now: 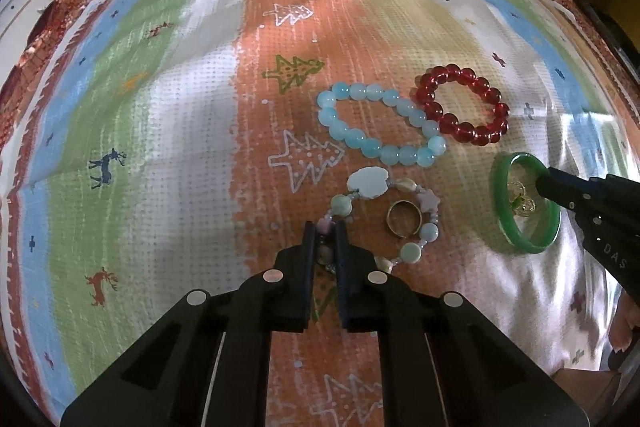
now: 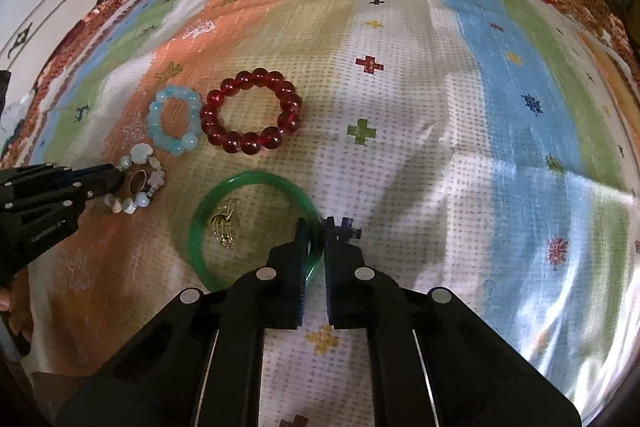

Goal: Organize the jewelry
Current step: 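Close left tool on white pearl bracelet while right tool grips green jade bangle rim, then carry pearl bracelet and jade bangle to the tin and open both tools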

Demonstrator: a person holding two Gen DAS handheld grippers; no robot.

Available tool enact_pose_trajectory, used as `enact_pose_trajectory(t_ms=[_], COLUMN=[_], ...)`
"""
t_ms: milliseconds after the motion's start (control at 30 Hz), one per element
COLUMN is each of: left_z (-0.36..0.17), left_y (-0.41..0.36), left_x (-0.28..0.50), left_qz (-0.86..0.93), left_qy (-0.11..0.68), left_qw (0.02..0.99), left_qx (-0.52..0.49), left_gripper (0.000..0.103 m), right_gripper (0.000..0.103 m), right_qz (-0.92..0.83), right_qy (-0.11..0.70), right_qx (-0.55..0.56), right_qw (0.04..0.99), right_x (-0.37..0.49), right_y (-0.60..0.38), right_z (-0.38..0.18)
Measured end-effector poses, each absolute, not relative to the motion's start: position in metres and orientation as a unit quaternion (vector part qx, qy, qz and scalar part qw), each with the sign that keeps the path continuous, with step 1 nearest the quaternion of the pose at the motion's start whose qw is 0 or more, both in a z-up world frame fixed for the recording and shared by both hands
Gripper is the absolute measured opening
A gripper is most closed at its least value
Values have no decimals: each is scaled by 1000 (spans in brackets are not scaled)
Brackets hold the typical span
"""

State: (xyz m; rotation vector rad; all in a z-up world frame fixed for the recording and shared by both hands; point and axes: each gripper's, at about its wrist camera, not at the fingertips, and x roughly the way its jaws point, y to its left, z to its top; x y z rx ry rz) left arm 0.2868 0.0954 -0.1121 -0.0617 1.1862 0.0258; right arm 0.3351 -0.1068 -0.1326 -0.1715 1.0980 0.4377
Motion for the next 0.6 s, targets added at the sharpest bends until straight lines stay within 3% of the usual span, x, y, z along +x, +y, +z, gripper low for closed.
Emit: enact_pose_trajectory(t_ms=[600], left_z=[-72], left_y=[77], left_x=[276], left_qz=[-30], left_qy=[529], left_qw=[847], left_qx=[-50], left_gripper=[8], right_gripper=[8], right_qz=[232], right_qy=[470], right_qx=[-98], right_qw=[846], right_x=[315], right_y=[-100], right_z=[-96])
